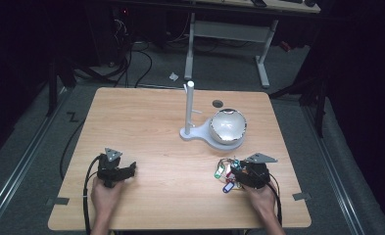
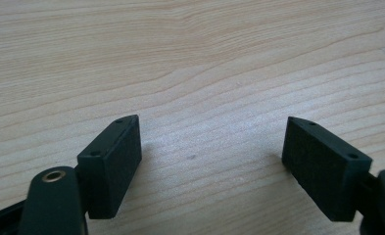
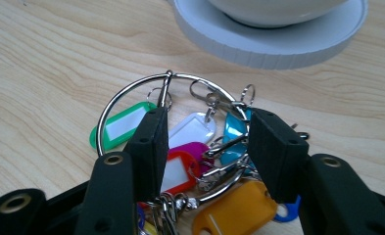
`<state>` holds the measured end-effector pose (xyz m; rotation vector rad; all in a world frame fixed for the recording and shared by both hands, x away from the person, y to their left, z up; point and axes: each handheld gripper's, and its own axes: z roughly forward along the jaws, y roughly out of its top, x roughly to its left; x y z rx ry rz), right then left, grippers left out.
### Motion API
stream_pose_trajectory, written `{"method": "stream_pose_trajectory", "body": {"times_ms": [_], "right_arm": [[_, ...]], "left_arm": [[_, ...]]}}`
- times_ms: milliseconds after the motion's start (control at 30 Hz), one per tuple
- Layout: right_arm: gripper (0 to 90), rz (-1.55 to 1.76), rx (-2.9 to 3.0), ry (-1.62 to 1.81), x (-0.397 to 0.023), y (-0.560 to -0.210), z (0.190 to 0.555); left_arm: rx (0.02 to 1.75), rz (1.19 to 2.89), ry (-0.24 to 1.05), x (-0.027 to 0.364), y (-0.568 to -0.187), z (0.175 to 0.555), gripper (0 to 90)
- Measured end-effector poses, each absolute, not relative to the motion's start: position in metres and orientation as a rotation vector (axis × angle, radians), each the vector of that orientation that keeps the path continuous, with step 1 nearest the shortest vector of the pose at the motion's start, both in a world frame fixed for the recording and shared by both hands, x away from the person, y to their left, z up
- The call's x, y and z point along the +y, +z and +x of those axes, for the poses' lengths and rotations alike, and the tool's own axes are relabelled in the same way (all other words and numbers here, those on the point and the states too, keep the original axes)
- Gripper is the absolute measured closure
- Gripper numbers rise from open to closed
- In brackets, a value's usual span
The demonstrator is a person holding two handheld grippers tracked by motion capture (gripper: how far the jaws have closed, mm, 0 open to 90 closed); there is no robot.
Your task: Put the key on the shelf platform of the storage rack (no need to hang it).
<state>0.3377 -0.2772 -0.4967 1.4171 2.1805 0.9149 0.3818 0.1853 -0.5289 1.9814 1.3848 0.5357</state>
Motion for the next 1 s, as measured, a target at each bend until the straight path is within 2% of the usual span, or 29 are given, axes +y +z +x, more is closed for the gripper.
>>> {"method": "stream_pose_trajectory", "body": {"times_ms": [400, 533, 800, 1000], "right_arm": [[49.0, 1.443, 2.207, 0.845, -0.265, -0.510, 0.348], [58.2, 1.404, 2.191, 0.811, -0.265, -0.511, 0.349], [85.4, 1.325, 2.190, 0.765, -0.264, -0.511, 0.348], [90.0, 1.296, 2.198, 0.786, -0.266, -0.510, 0.348]], "left_arm": [[1.396, 1.975, 0.534, 0.187, -0.529, 0.382, 23.0], [1.396, 1.976, 0.535, 0.186, -0.529, 0.382, 23.0], [1.395, 1.976, 0.535, 0.186, -0.529, 0.382, 22.8], [1.395, 1.975, 0.533, 0.187, -0.529, 0.382, 22.7]]}}
